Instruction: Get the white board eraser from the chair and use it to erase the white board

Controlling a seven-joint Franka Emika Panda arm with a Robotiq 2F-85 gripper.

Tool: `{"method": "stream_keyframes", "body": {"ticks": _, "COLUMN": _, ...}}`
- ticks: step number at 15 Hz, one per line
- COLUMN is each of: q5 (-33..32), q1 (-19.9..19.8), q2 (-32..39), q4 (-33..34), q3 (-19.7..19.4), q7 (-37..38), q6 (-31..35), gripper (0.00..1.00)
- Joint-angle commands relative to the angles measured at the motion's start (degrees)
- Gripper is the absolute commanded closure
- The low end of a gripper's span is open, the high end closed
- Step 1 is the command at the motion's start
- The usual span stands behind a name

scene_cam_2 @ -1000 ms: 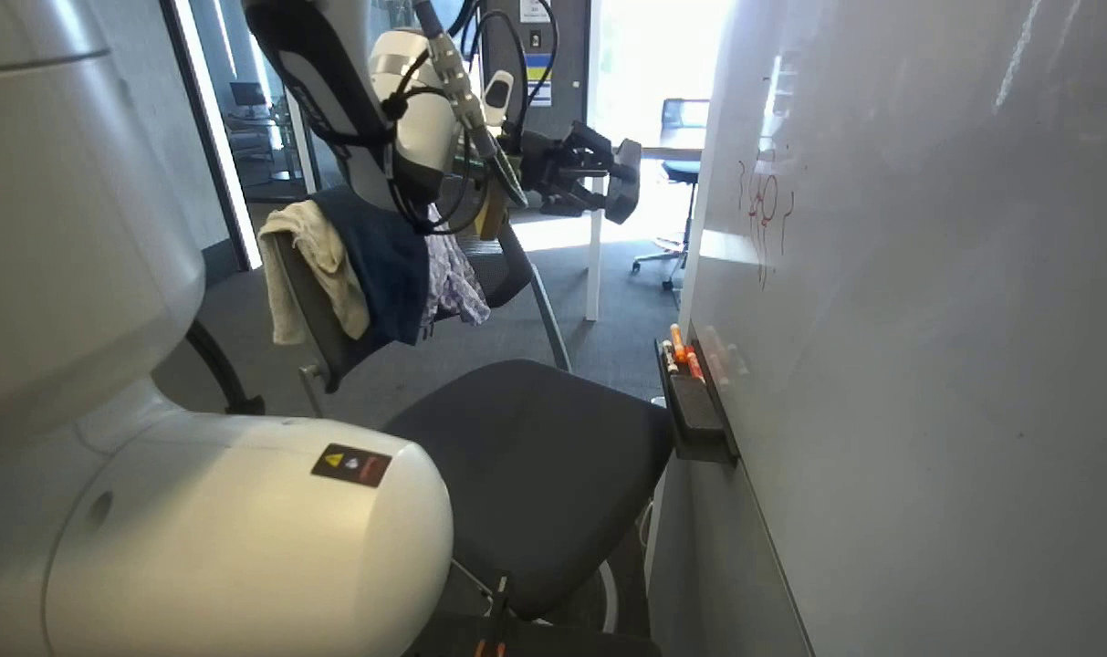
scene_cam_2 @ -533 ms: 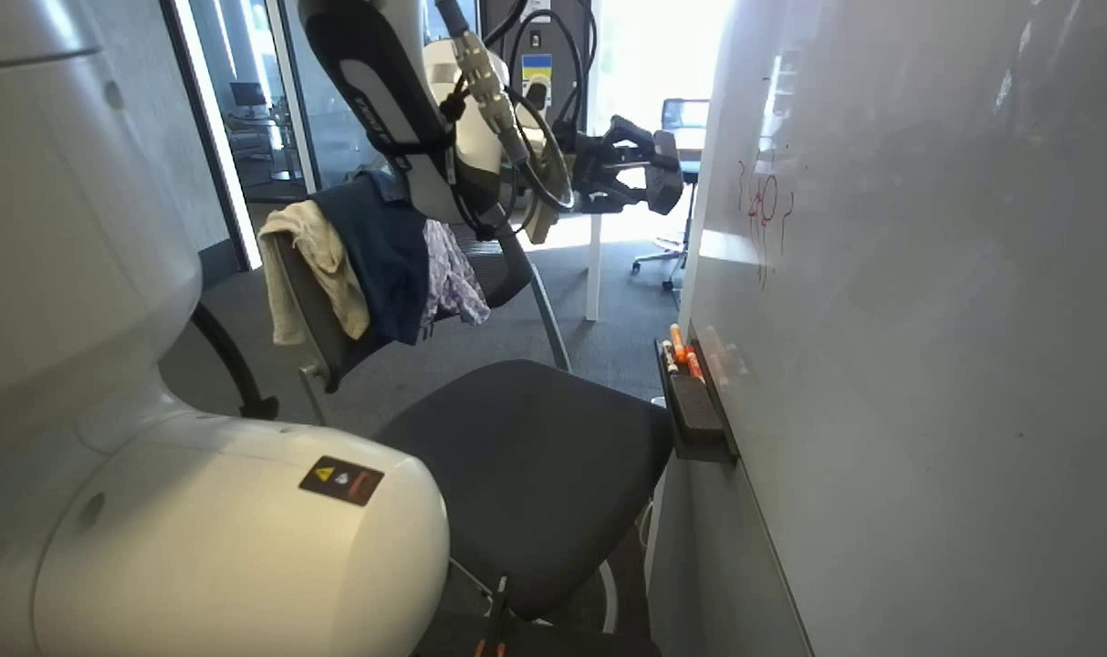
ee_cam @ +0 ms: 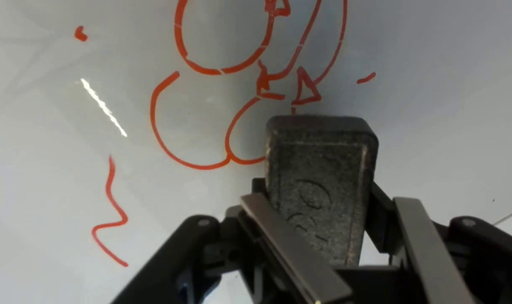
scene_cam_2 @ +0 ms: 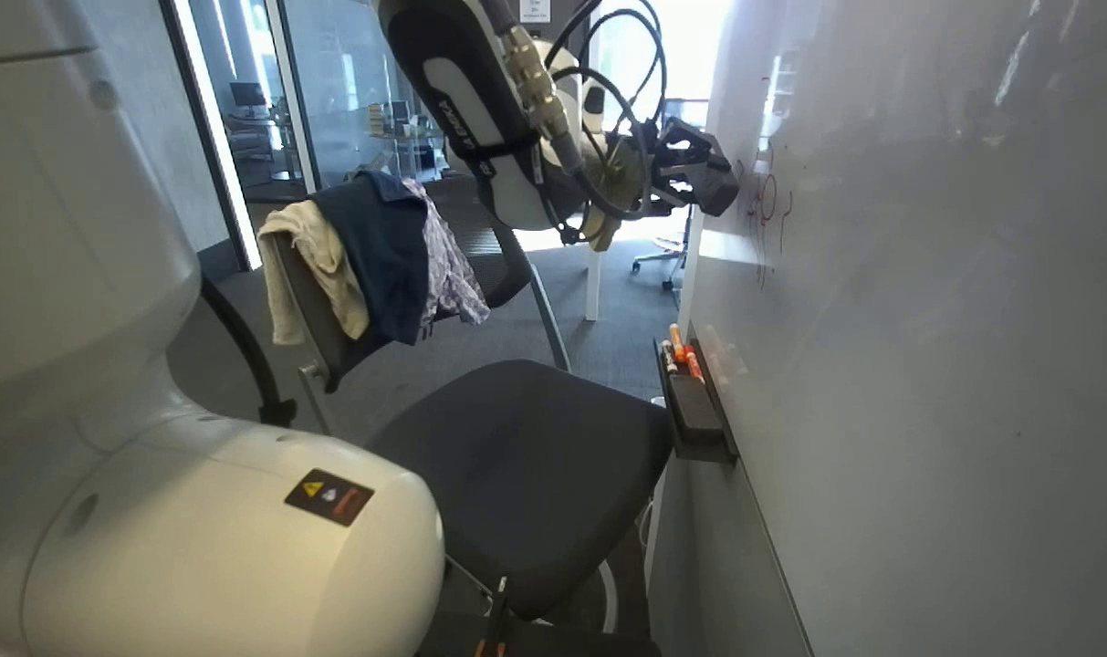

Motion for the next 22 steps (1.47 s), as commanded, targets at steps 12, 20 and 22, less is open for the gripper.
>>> {"method": "stream_keyframes", "body": {"ticks": 12, "q5": -25.98, "q1": -1.65, "q2": 8.32, "q4": 0.76, "q3": -0.14, "q7": 16.23, "q6": -8.72, "gripper": 0.69}}
{"method": "stream_keyframes", "body": {"ticks": 20, "q5": -21.92, "q1": -1.28, "q2": 12.14, "q4": 1.14, "q3": 2.3, "q7": 19.71, "q6": -22.48, "gripper": 0.69}}
{"method": "stream_keyframes", "body": {"ticks": 22, "q5": -19.97, "q1": -1.46, "q2": 12.2, "q4": 1.58, "q3": 2.51, "q7": 20.29, "q6": -23.99, "gripper": 0.69}}
